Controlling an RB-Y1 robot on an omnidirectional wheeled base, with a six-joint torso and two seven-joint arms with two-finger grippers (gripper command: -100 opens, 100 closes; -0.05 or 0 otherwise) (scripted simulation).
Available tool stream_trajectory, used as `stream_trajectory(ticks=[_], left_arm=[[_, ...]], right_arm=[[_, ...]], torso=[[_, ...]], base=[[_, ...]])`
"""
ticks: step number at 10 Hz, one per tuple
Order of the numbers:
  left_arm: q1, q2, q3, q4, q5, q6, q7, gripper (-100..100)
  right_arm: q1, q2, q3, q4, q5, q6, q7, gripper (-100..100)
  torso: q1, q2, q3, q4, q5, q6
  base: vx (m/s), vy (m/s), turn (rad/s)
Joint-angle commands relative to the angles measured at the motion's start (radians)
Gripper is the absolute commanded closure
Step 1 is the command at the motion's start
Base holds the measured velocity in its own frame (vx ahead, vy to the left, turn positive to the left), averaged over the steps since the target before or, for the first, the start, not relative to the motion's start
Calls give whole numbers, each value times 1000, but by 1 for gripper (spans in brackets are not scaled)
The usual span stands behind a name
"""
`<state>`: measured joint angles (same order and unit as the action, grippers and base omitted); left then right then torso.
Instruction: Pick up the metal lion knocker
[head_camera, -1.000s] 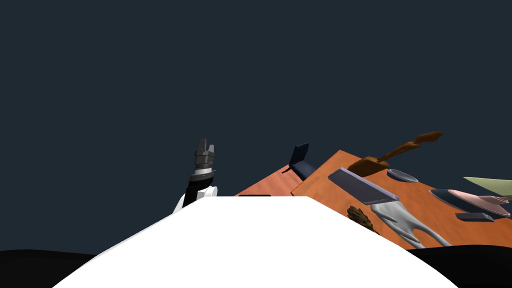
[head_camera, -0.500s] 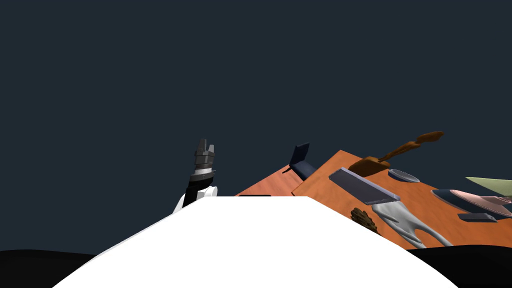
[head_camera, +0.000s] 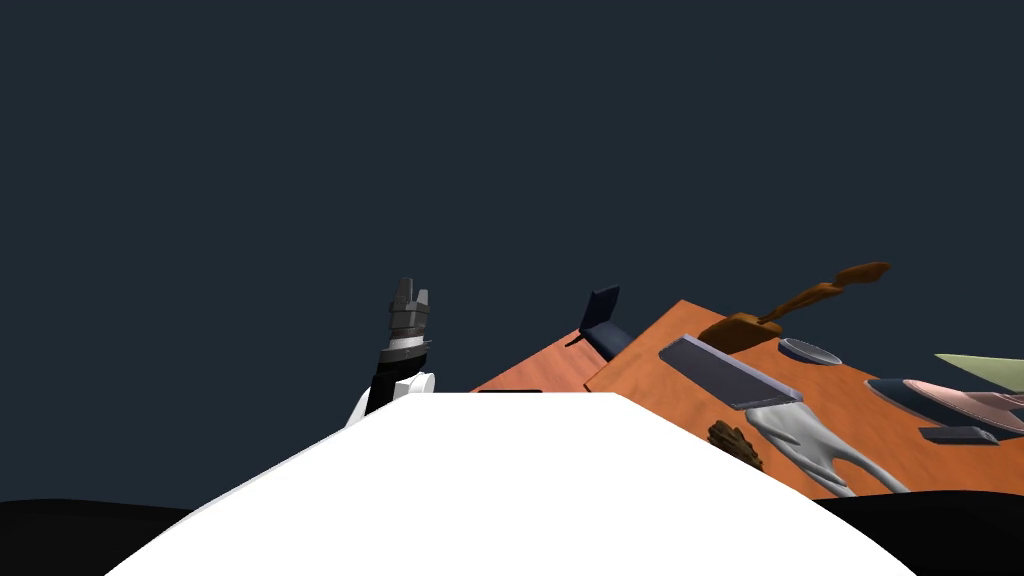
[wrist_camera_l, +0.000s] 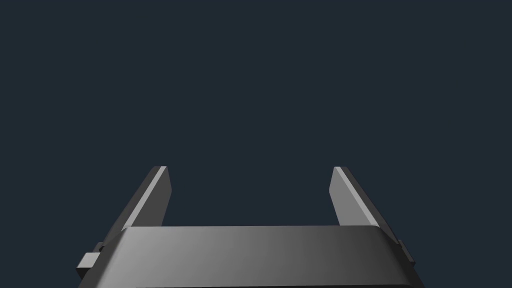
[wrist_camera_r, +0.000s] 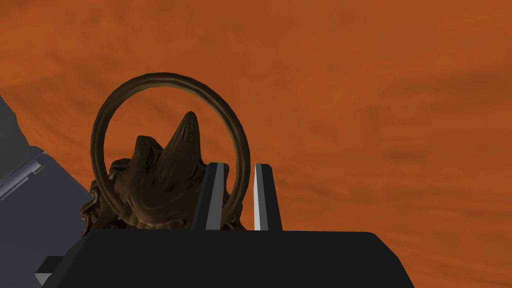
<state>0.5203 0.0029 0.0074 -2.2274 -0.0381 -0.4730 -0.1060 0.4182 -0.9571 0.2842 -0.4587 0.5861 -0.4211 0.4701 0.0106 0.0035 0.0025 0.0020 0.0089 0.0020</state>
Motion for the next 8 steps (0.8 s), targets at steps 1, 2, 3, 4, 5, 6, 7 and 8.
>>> stream_trajectory(ticks=[1,2,3,4,5,6,7,8], left_arm=[[0,0,0,0,0,0,0,0],[0,0,0,0,0,0,0,0],[0,0,0,0,0,0,0,0],[0,0,0,0,0,0,0,0],[0,0,0,0,0,0,0,0],[0,0,0,0,0,0,0,0],[0,0,0,0,0,0,0,0],[0,0,0,0,0,0,0,0]], right_arm=[[0,14,-50,29,50,-25,-50,100],[0,14,-63,29,80,-25,-59,100],[0,14,-63,29,110,-25,-59,100],[0,14,-63,29,132,-25,-59,100],[-4,29,-112,63,166,-54,-111,100],[-4,29,-127,63,195,-54,-116,100],[-4,29,-127,63,226,-54,-116,100],[-4,29,-127,63,248,-54,-116,100]], torso=[[0,0,0,0,0,0],[1,0,0,0,0,0],[2,0,0,0,1,0],[1,0,0,0,1,0],[1,-1,-1,-1,1,-1],[2,-1,-1,-1,2,0],[3,-1,-1,-1,2,-1],[2,-1,-1,-1,2,-1]], base=[[-2,19,17],[-4,22,8],[-3,10,-2],[0,0,0],[-3,18,21],[-4,21,1],[0,0,0],[0,0,0]])
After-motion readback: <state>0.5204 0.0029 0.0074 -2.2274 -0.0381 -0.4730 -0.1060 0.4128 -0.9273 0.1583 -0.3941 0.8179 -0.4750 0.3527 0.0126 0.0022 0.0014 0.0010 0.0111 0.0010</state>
